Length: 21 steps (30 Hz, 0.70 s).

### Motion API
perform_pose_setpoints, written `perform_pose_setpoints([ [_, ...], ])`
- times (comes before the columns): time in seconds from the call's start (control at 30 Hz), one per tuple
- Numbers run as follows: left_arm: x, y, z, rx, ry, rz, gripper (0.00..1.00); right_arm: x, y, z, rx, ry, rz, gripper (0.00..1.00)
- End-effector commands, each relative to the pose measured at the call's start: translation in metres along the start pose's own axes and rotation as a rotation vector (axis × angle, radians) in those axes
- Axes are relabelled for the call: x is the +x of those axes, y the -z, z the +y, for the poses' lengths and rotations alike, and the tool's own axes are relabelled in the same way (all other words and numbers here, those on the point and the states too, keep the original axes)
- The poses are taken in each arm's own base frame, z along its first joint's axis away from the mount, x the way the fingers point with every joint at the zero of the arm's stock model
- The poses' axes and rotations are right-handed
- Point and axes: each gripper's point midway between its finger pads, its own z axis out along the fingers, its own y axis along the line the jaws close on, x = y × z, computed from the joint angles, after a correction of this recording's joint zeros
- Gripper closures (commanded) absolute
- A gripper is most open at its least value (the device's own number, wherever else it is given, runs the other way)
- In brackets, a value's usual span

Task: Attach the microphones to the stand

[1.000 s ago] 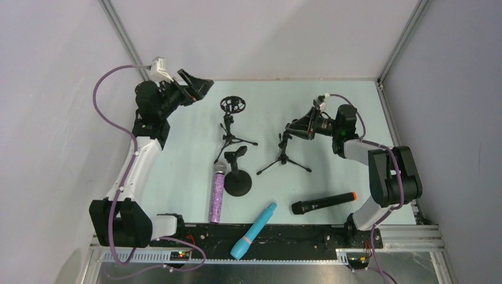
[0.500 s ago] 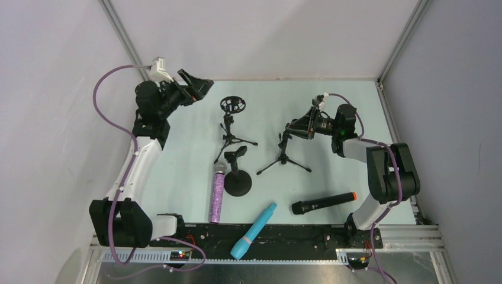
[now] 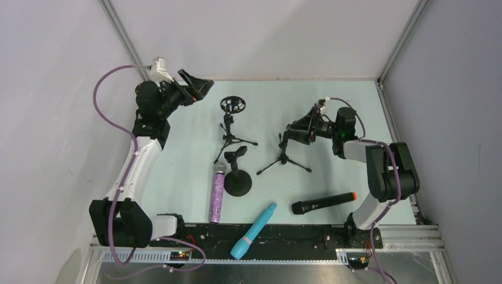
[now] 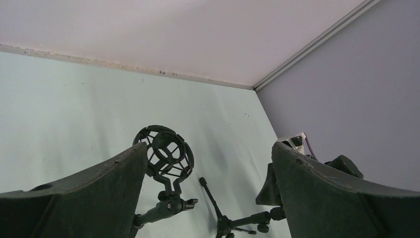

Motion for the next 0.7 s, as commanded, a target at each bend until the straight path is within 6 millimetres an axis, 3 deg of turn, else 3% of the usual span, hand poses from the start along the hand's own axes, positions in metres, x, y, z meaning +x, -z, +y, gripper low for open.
perform_pose_setpoints([
  [0.0, -0.005, 0.003, -0.011, 0.039, -0.043, -0.025, 0.02, 0.029, 0.011, -0.085, 0.258, -0.149, -0.034, 0.22],
  [0.3, -0.005, 0.003, -0.011, 0.039, -0.046, -0.026, 0.02, 0.016, 0.021, -0.056, 0.244, -0.081, -0.09, 0.14],
  [0.47, -0.005, 0.004, -0.011, 0.036, -0.049, -0.028, 0.02, 0.01, 0.036, -0.057, 0.39, -0.018, -0.155, 0.11],
  [0.67, -0.005, 0.004, -0.011, 0.035, -0.05, -0.027, 0.02, -0.004, 0.059, -0.023, 0.49, 0.156, -0.258, 0.03],
])
